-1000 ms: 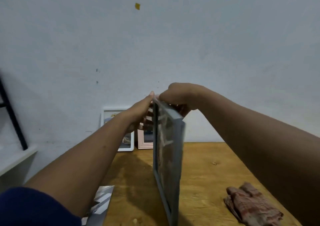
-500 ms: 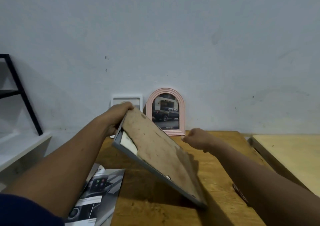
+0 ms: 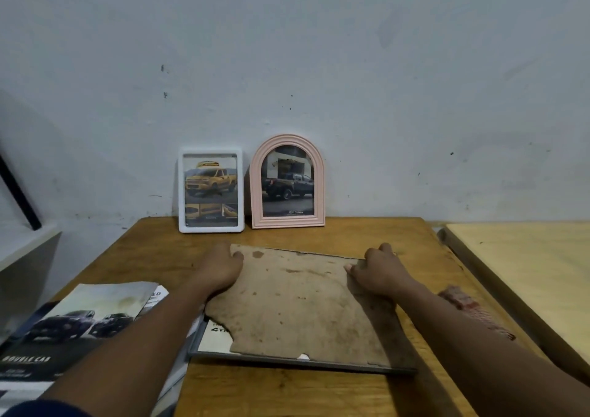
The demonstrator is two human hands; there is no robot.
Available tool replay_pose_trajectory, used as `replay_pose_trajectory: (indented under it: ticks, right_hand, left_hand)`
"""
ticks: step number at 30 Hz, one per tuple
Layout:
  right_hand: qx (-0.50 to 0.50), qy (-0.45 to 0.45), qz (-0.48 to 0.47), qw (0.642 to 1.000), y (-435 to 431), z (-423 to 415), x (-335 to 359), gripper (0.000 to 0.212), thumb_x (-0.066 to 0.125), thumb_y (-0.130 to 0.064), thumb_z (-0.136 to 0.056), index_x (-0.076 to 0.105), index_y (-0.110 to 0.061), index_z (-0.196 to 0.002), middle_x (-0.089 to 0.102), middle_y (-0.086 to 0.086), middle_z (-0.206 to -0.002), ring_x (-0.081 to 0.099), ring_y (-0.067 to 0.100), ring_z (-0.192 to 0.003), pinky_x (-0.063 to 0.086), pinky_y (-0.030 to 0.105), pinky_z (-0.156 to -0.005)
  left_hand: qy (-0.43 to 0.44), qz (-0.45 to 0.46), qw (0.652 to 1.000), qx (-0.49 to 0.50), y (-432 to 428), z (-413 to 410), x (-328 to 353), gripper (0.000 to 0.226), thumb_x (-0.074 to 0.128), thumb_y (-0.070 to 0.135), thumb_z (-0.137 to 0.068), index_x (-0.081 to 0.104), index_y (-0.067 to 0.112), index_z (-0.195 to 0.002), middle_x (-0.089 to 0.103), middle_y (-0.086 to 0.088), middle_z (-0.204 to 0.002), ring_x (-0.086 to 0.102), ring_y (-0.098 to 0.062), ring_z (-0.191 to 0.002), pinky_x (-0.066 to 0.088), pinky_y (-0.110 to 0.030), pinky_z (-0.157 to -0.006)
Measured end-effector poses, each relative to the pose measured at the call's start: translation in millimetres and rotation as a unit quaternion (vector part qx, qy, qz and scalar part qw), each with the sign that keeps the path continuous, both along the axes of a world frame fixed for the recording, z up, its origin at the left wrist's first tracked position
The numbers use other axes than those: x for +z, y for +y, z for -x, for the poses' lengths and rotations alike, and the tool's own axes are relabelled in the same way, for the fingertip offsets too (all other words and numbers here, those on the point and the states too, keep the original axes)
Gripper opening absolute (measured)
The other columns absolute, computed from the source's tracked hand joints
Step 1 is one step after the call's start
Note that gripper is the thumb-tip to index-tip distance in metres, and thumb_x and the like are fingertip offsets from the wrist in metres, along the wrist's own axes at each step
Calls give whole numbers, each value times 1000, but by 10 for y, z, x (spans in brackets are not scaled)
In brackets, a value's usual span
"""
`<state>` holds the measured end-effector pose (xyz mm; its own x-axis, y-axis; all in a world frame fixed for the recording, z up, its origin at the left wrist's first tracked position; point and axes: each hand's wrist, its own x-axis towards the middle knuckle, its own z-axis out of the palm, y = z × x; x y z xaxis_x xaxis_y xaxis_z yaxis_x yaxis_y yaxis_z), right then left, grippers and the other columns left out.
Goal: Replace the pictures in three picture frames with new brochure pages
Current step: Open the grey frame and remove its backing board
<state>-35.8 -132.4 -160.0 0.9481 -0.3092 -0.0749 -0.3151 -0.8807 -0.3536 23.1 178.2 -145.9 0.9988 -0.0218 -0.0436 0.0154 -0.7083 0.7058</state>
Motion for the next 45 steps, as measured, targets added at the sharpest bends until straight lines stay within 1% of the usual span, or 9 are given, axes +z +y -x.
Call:
replay_pose_trajectory:
  ticks: [5, 12, 16, 20, 24, 27, 31, 37, 45]
  right_hand:
    - [2, -48, 11, 999, 17, -35, -67, 56, 57, -57, -91, 58, -12, -123, 42, 10, -130, 55, 30, -110, 51, 45, -94]
    - [-13, -95, -49, 994, -73, -115, -82, 31, 63, -44, -91, 67, -15, -101, 53, 9, -120, 54, 22, -105, 49, 36, -85]
    - [-10, -110, -50, 993, -79, -147, -109, 24, 65, -40, -89, 69, -18, -94, 59, 10, -117, 56, 22, -104, 52, 39, -88]
    - [-6, -114, -45, 993, -63, -165, -105, 22, 65, -38, -88, 69, -17, -96, 61, 8, -113, 58, 21, -99, 54, 39, -85]
    - [8, -122, 2, 992, -53, -141, -103, 20, 62, -32, -91, 69, -14, -95, 60, 6, -105, 59, 21, -88, 54, 36, -75]
    - [25, -132, 47, 990, -36, -91, -131, 20, 58, -29, -93, 67, -12, -98, 56, 7, -103, 57, 23, -86, 52, 36, -74]
    - [44, -164, 93, 981, 22, -22, -235, 20, 51, -27, -97, 61, -11, -105, 54, 6, -103, 55, 22, -85, 53, 37, -74]
    - [56, -202, 109, 972, 35, 11, -309, 27, 46, -34, -101, 60, -12, -107, 52, 5, -103, 50, 18, -85, 49, 32, -70]
    - [45, -234, 94, 967, 42, -6, -360, 27, 47, -36, -98, 60, -13, -103, 50, 2, -97, 49, 16, -81, 50, 34, -68]
  left_hand:
    - [-39, -72, 997, 8, -31, 83, -161, 26, 48, 29, -101, 62, 7, -98, 63, -6, -96, 59, -22, -90, 48, -33, -79]
    - [-86, -64, 993, 53, 14, 25, -359, 28, 57, 38, -86, 62, 12, -77, 63, -8, -84, 60, -24, -78, 56, -45, -75]
    - [-84, -6, 994, 72, -5, 51, -245, 26, 64, 25, -91, 70, 0, -92, 67, -8, -84, 63, -24, -78, 57, -41, -76]
    - [-60, 44, 993, 95, 18, -8, -244, 28, 63, 23, -96, 64, 7, -120, 63, -3, -103, 56, -18, -92, 43, -29, -79]
    - [-73, 42, 991, 108, 72, -59, -273, 26, 63, 21, -97, 66, 7, -119, 67, -7, -111, 58, -19, -97, 45, -31, -82]
    - [-81, -9, 992, 96, 46, -26, -254, 11, 59, 22, -98, 64, 13, -98, 65, -2, -92, 61, -20, -88, 49, -33, -78]
    - [-98, -151, 981, 73, 1, 10, -296, 23, 54, 34, -97, 60, 13, -89, 63, -6, -91, 60, -23, -84, 55, -41, -78]
    - [-129, -242, 962, 18, -51, 19, -405, 48, 43, 48, -100, 58, 14, -129, 56, -10, -134, 52, -32, -122, 43, -47, -103]
    - [-172, -228, 958, -29, -124, -11, -403, 34, 48, 45, -100, 61, 18, -114, 58, -5, -115, 56, -22, -101, 46, -35, -78]
